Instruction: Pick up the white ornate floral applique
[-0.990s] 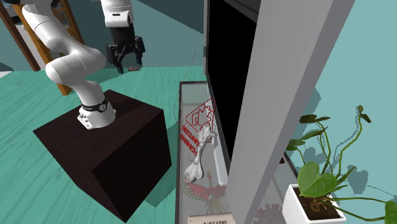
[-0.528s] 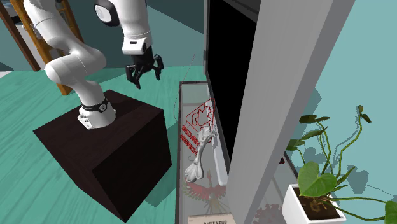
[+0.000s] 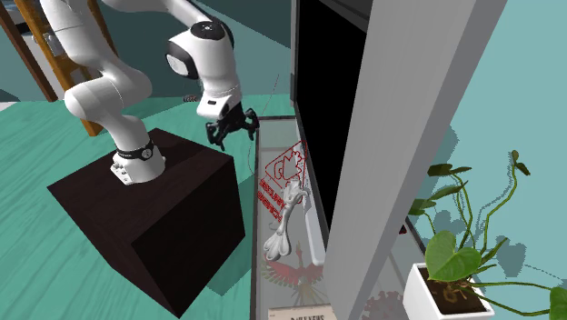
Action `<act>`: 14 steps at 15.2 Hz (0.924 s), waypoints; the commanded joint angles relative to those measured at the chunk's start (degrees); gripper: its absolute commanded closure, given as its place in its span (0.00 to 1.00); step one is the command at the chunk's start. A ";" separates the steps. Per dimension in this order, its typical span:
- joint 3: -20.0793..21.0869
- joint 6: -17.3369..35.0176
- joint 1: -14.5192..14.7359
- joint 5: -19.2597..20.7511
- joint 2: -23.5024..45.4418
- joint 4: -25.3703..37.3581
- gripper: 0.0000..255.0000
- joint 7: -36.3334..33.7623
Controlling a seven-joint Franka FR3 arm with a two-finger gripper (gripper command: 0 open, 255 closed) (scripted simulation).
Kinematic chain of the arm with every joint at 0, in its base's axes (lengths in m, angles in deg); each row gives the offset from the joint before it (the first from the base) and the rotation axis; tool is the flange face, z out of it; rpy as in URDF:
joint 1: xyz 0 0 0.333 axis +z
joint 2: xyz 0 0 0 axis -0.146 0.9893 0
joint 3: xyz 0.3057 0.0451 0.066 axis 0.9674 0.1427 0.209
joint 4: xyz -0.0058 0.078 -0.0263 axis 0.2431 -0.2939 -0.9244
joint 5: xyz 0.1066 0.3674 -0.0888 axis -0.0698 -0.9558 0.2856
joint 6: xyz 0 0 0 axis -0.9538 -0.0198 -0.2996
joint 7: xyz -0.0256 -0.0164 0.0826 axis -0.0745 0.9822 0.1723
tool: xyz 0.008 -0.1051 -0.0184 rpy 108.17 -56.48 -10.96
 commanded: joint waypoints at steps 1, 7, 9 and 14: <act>0.51 3.94 -0.19 -1.76 4.40 0.77 0.00 -3.19; 0.85 14.16 -0.40 -6.96 17.99 5.12 0.00 -10.59; 0.77 17.19 -0.36 -8.95 22.55 7.06 0.00 -12.56; 0.71 23.84 -0.51 -14.62 33.88 12.94 0.00 -16.45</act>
